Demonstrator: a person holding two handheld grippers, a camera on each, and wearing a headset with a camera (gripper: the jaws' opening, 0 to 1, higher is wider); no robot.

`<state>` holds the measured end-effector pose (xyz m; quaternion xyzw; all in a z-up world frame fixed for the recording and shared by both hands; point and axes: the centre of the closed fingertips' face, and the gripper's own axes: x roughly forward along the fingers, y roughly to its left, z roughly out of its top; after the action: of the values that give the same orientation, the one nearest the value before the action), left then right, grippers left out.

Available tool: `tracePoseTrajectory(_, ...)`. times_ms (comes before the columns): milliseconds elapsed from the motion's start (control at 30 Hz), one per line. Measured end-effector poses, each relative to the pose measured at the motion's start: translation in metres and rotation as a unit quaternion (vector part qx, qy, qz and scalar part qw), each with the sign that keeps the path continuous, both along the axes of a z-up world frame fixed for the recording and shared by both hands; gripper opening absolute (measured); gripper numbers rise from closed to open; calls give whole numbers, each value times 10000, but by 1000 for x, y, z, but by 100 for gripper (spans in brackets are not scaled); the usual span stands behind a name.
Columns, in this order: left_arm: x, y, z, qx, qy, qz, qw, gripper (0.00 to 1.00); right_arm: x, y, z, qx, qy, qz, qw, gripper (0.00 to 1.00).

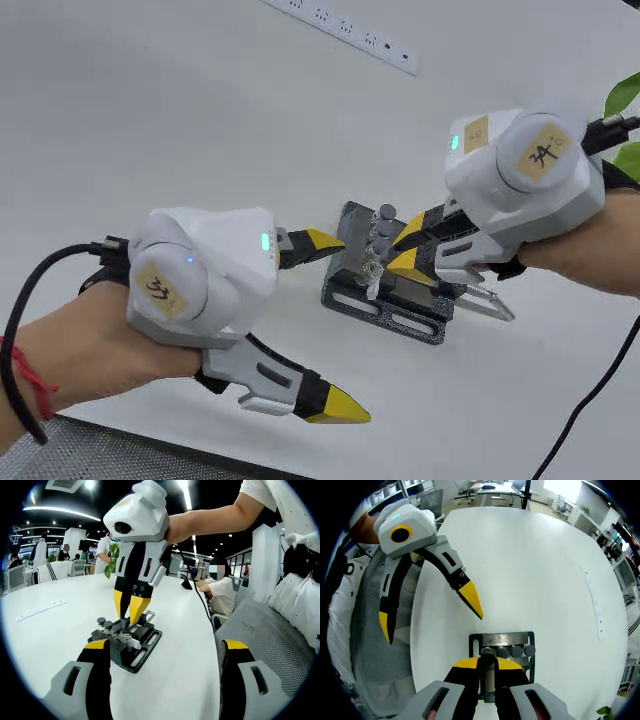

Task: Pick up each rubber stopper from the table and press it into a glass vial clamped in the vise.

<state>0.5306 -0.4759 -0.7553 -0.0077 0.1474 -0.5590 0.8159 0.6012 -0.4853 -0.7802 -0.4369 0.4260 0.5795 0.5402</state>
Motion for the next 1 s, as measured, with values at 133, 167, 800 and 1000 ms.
tracePoseTrajectory(133,1,7,-2,-16,4,101,9999,91,2,0,-4,-126,41,54,9999,6)
tracePoseTrajectory(167,2,9,-3,-17,3,120,9999,91,2,0,-5,-163,51,54,9998,6)
tracePoseTrajectory(800,2,24,-6,-109,22,413,9991,91,-2,-1,-17,-520,99,281,9982,6)
tracePoseTrajectory(1000,1,26,-6,-127,37,442,9989,91,1,-3,-19,-613,63,338,9975,6)
